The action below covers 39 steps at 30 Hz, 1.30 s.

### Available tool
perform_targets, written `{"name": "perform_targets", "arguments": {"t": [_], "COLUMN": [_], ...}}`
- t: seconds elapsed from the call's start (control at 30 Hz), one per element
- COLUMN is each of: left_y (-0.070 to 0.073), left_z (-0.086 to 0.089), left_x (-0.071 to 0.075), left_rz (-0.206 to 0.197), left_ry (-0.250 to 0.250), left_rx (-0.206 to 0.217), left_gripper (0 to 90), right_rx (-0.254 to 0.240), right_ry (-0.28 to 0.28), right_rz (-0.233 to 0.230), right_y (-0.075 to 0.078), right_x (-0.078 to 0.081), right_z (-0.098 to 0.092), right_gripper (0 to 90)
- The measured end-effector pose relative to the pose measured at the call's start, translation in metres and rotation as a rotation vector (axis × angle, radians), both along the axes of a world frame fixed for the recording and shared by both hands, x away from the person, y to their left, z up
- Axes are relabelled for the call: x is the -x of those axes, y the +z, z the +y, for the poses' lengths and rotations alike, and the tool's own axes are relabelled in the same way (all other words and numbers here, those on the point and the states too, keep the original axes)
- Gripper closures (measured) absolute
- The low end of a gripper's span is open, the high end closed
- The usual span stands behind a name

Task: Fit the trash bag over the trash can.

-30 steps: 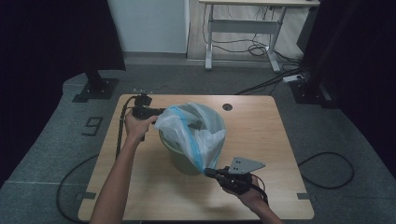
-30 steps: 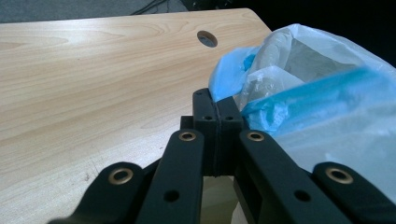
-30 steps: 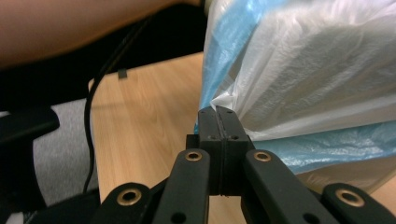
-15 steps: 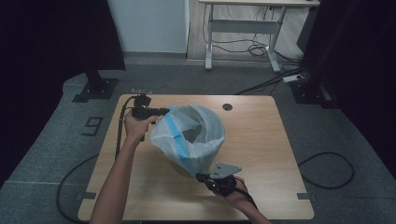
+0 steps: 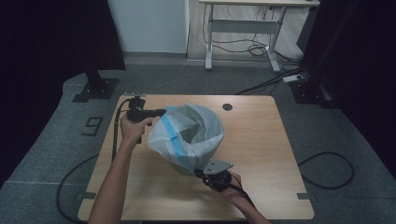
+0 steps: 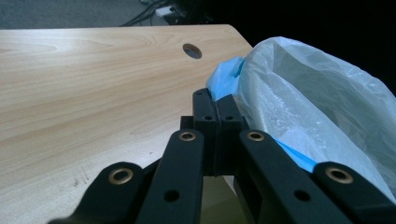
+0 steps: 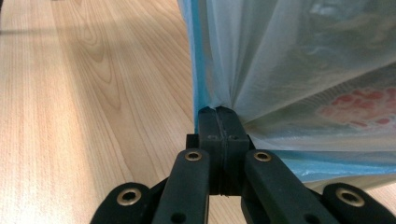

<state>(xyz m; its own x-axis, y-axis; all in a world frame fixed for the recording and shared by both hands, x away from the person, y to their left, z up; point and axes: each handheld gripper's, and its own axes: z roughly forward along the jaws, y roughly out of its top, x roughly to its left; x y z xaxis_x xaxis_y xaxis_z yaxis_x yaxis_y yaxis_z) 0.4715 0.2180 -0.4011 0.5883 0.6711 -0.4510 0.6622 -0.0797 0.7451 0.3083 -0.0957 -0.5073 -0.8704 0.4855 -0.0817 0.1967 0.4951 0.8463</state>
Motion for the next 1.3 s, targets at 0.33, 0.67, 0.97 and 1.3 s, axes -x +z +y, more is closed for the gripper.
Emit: {"name": "perform_targets", "arguments": {"t": [0.33,0.67,0.97,1.3], "left_y": [-0.009,-0.002,-0.005,-0.015], "left_z": [0.006,0.007,0.009,0.02], "left_x": [0.001,0.009,0.007,0.007], "left_rz": [0.013,-0.009,-0.006,0.011], "left_ry": [0.019,0.022,0.018,0.006], "left_rx": [0.005,0.012,0.031,0.096], "left_gripper": [89.8,89.7,89.7,89.7], "right_rx": [-0.131,-0.234,-0.275,-0.103], "right_ry": [-0.038,0.022,0.057,0.141], "right_rz": [-0.044,-0.079,-0.082,-0.043], "right_y": [0.016,0.058,0.048,0.017], "right_x": [0.017,0.039,0.022,0.016], "right_z": [-0.019,-0.013,0.02,0.058], "right_gripper": [67.6,48.0,87.8,88.9]}}
